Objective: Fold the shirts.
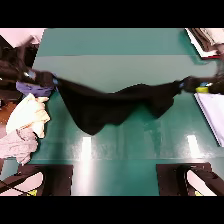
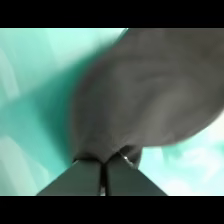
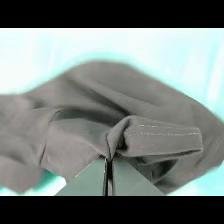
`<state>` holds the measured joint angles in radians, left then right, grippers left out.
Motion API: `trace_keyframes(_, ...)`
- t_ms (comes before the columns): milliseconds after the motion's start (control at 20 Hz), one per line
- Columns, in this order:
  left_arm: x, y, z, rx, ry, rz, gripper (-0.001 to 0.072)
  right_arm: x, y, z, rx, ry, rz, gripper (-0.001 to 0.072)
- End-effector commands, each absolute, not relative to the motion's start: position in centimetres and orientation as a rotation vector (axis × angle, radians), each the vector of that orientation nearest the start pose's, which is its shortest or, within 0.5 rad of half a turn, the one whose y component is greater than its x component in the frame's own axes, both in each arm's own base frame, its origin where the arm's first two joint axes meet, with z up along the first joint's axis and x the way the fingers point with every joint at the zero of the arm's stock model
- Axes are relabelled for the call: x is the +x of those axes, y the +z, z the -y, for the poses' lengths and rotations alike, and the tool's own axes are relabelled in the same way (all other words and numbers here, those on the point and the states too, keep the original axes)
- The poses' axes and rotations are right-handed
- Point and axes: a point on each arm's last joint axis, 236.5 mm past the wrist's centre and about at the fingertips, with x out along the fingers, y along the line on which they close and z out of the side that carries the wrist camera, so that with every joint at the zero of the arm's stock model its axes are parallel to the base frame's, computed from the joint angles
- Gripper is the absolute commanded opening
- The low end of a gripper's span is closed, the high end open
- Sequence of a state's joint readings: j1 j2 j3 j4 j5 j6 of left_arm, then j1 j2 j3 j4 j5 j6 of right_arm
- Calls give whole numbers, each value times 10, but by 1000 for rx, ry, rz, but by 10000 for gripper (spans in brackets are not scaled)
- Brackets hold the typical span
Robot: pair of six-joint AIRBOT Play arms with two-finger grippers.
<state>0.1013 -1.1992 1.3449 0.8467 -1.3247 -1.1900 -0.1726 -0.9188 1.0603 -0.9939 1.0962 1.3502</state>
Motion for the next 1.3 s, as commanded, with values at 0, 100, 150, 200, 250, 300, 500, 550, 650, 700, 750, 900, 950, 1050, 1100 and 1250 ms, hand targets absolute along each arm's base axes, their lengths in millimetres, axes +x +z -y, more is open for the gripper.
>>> trace_keyframes(0, 395, 232, 119, -250, -643, -812, 24, 353, 212, -30, 319, 244, -703, 17)
trace_keyframes(100, 391, 256, 125, -240, -680, -766, 23, 350, 228, -32, 300, 256, -686, 17)
trace_keyframes(150, 388, 263, 127, -231, -692, -759, 23, 349, 234, -33, 294, 260, -678, 17)
trace_keyframes(200, 385, 266, 128, -221, -700, -760, 23, 348, 238, -34, 288, 263, -673, 17)
trace_keyframes(250, 382, 266, 128, -217, -706, -769, 23, 345, 240, -35, 283, 268, -678, 17)
trace_keyframes(300, 379, 263, 128, -210, -707, -785, 23, 341, 238, -37, 280, 278, -697, 17)
trace_keyframes(500, 366, 238, 119, -165, -690, -894, 23, 294, 184, -54, 324, 320, -914, 17)
trace_keyframes(550, 362, 227, 117, -164, -686, -933, 24, 277, 162, -59, 347, 332, -997, 18)
trace_keyframes(650, 356, 201, 113, -176, -678, -1016, 23, 246, 113, -68, 392, 347, -1139, 22)
trace_keyframes(700, 352, 184, 112, -189, -672, -1061, 24, 234, 94, -71, 412, 352, -1192, 132)
trace_keyframes(750, 348, 168, 110, -199, -662, -1106, 24, 225, 78, -73, 429, 349, -1226, 489)
trace_keyframes(900, 336, 125, 99, -203, -616, -1225, 23, 230, 61, -66, 464, 294, -1184, 567)
trace_keyframes(950, 333, 117, 96, -201, -606, -1248, 23, 232, 56, -61, 487, 270, -1181, 536)
trace_keyframes(1050, 331, 110, 96, -209, -603, -1264, 24, 228, 30, -56, 546, 239, -1254, 502)
trace_keyframes(1100, 332, 110, 96, -209, -601, -1260, 24, 230, 16, -53, 575, 219, -1277, 455)
trace_keyframes(1250, 334, 111, 97, -212, -601, -1252, 23, 264, -14, -39, 594, 156, -1240, 365)
